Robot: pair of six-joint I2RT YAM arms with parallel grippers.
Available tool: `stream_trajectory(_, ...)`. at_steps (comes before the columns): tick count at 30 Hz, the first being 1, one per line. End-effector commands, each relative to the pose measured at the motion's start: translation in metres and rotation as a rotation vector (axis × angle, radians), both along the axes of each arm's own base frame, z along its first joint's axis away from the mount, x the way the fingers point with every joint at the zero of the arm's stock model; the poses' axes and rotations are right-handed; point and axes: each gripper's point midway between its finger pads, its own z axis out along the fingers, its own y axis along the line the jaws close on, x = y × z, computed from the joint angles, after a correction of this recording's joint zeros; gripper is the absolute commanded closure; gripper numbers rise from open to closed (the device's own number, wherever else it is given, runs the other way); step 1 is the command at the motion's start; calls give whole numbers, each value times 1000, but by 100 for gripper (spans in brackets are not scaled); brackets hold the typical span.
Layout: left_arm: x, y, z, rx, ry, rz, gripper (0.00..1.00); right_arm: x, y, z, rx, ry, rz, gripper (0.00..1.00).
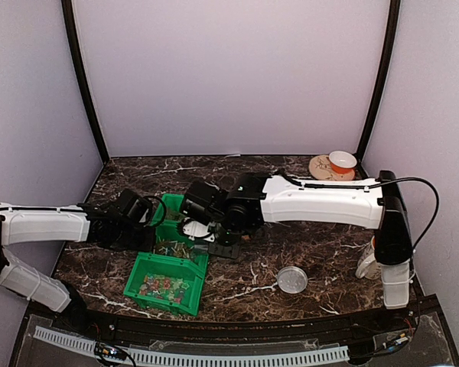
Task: Pack the candies
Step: Hold the plate at the center of the board, then scoop the fake candies from the storage box.
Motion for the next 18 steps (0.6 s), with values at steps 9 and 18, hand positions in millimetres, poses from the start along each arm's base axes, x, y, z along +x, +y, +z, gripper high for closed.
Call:
stream_trajectory(9, 2, -20, 25, -34, -114, -80, 100, 9, 9, -9, -109, -67, 45, 100)
stream_trajectory(18, 0, -32, 33, -63, -146, -127, 100, -7, 38, -27, -152, -88, 213, 100)
